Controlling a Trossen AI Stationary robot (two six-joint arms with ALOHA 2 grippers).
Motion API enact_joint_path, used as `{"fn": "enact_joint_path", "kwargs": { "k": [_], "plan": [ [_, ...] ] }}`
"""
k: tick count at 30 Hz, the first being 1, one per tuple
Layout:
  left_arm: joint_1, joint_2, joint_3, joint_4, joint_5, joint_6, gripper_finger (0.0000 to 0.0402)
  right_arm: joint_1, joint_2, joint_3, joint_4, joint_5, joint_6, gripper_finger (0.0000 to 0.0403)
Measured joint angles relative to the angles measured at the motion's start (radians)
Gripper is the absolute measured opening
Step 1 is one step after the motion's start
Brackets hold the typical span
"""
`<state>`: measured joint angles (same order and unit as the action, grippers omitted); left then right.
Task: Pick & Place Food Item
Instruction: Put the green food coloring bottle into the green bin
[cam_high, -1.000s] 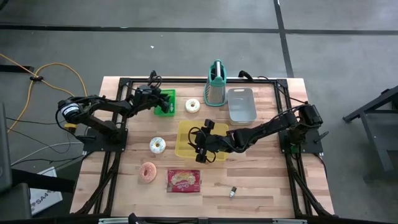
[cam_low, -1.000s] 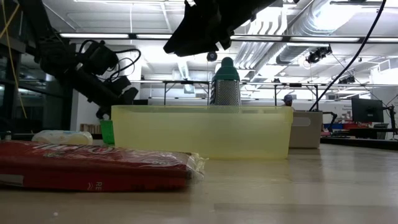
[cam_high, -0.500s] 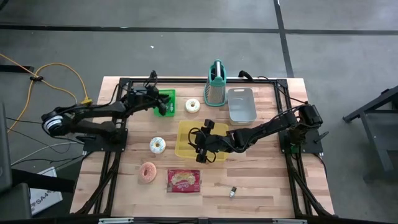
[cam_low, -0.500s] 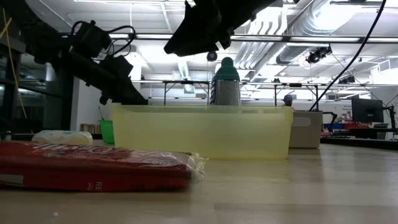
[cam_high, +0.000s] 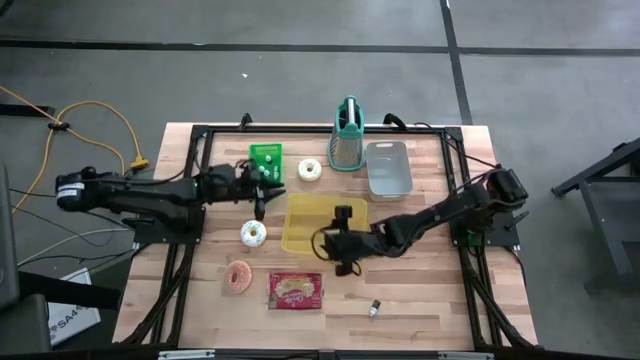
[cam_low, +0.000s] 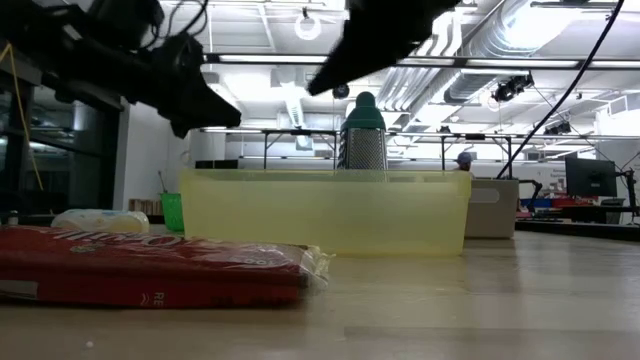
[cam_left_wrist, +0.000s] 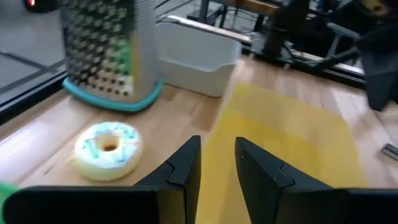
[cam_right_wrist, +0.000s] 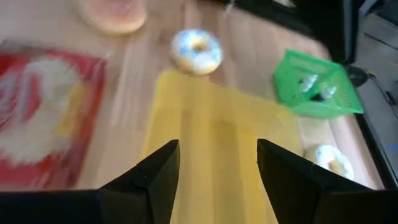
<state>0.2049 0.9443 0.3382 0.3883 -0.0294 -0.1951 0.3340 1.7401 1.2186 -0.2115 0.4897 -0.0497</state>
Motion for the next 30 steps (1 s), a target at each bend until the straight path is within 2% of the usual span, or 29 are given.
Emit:
{"fn": "enact_joint_path", "kwargs": {
  "k": [2,4,9,12,21,30],
  "plan": [
    [-0.068,0.000,0.000,0.001,-0.072,0.006,0.0095,0.030,-0.011,-0.003,-0.042,-0.022,0.000,0.0201],
    [-0.130,0.001,0.000,0.001,-0.143,0.005,0.0095,0.060,-0.016,-0.001,-0.065,-0.087,0.003,0.0201],
    [-0.269,0.003,0.000,0.022,-0.284,-0.030,0.0095,0.126,-0.031,0.000,-0.175,-0.352,0.034,0.0201],
    [-0.350,0.004,0.000,0.048,-0.354,-0.046,0.0095,0.170,-0.029,-0.003,-0.242,-0.427,0.033,0.0201],
    [-0.573,0.086,0.000,0.214,-0.546,-0.042,0.0095,0.303,-0.029,-0.002,-0.341,-0.441,0.017,0.0201],
    [-0.689,0.258,0.000,0.332,-0.687,-0.101,0.0095,0.372,-0.019,-0.030,-0.331,-0.442,-0.001,0.0201]
  ]
}}
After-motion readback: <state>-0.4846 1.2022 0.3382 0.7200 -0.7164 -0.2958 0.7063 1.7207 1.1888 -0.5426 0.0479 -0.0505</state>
